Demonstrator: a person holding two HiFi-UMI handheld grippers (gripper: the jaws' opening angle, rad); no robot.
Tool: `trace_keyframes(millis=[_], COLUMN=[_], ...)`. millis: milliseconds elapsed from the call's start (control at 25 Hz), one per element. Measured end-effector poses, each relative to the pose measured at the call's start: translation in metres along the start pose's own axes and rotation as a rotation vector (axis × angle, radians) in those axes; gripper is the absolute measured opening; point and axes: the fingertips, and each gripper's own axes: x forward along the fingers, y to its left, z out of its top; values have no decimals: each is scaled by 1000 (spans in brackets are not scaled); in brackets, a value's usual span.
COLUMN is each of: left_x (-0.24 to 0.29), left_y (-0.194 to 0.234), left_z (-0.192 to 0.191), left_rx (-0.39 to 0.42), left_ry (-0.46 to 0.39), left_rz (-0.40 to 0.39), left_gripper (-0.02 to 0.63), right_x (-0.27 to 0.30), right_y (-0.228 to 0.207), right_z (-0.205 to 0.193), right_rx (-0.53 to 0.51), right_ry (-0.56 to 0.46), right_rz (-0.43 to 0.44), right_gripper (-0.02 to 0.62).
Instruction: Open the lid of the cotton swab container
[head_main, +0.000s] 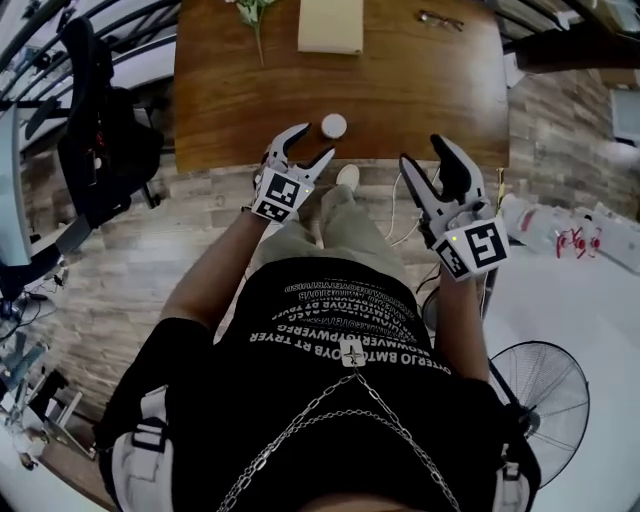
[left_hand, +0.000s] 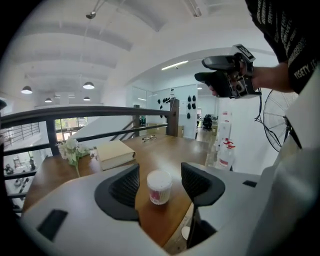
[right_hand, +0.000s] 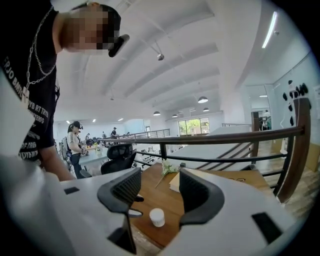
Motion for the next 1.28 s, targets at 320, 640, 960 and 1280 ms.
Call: trace_keyframes(millis=[320,640,960,1280], left_x=[42,74,91,88], left_y=[1,-1,-4,2], left_z=[-49,-72,-83,-77], left_rx=[10,53,73,99], left_ry=[76,129,168,157], left_rz=[-24,-31,-36,21], left_gripper=[279,285,284,273], right_x=[-1,1,7,18], right_y=[-12,-20,-20,-13], right_z=[-24,-35,-46,-46], right_rx=[36,63,77,73], right_ry=[51,73,98,100], right_rz=[7,9,33,53], right_gripper=[229,229,229,229])
